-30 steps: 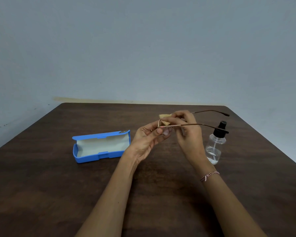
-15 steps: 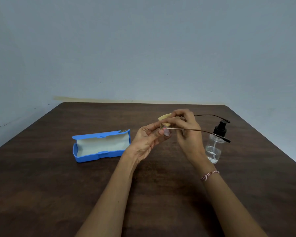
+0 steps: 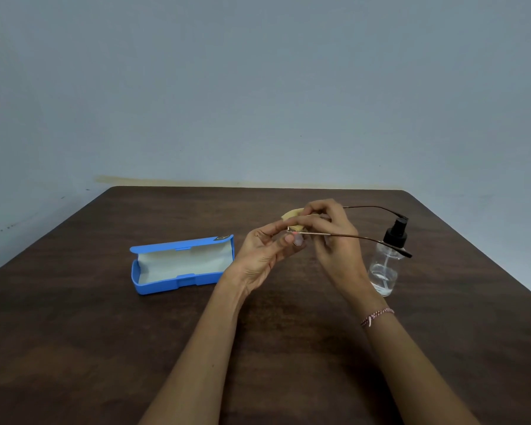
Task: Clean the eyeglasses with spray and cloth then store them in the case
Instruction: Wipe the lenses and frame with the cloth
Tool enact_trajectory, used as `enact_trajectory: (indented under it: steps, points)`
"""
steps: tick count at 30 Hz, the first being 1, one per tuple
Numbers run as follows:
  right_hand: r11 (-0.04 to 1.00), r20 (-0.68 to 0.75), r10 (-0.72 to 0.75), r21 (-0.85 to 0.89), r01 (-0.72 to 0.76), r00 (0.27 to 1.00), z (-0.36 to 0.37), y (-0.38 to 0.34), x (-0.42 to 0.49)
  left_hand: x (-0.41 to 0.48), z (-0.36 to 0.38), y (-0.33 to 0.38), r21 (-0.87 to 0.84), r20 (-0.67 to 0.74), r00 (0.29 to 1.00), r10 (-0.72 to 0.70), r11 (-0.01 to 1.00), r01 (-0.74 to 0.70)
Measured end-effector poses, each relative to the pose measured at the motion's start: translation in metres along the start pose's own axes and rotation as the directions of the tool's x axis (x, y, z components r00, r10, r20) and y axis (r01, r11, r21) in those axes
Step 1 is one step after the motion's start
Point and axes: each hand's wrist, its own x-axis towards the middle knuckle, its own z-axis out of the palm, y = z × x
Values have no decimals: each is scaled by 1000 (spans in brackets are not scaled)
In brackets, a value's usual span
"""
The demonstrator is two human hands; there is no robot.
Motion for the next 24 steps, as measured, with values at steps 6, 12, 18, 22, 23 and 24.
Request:
enact_trajectory:
  steps: [6, 12, 18, 22, 23, 24]
  points:
    - [996, -3, 88, -29, -88, 996, -1, 0, -3, 1, 2, 0, 15, 5, 998, 61, 998, -61]
    - [998, 16, -6, -57, 7, 1000, 2, -4, 0, 2, 0, 3, 12, -31, 996, 78, 997, -78]
    - [996, 8, 51, -80, -50, 999, 2, -1, -2, -1, 4, 3, 84, -50, 997, 62, 995, -57]
    - [991, -56, 110, -65, -114, 992, 0, -2, -2, -3, 6, 4, 134, -45, 997, 65, 989, -59]
    - [993, -51, 106, -54, -109, 993, -1, -2, -2, -4, 7, 5, 137, -45, 997, 65, 989, -58]
    - [994, -37, 100, -35, -101, 994, -1, -3, -2, -4, 7, 5, 140, -42, 997, 66, 988, -60]
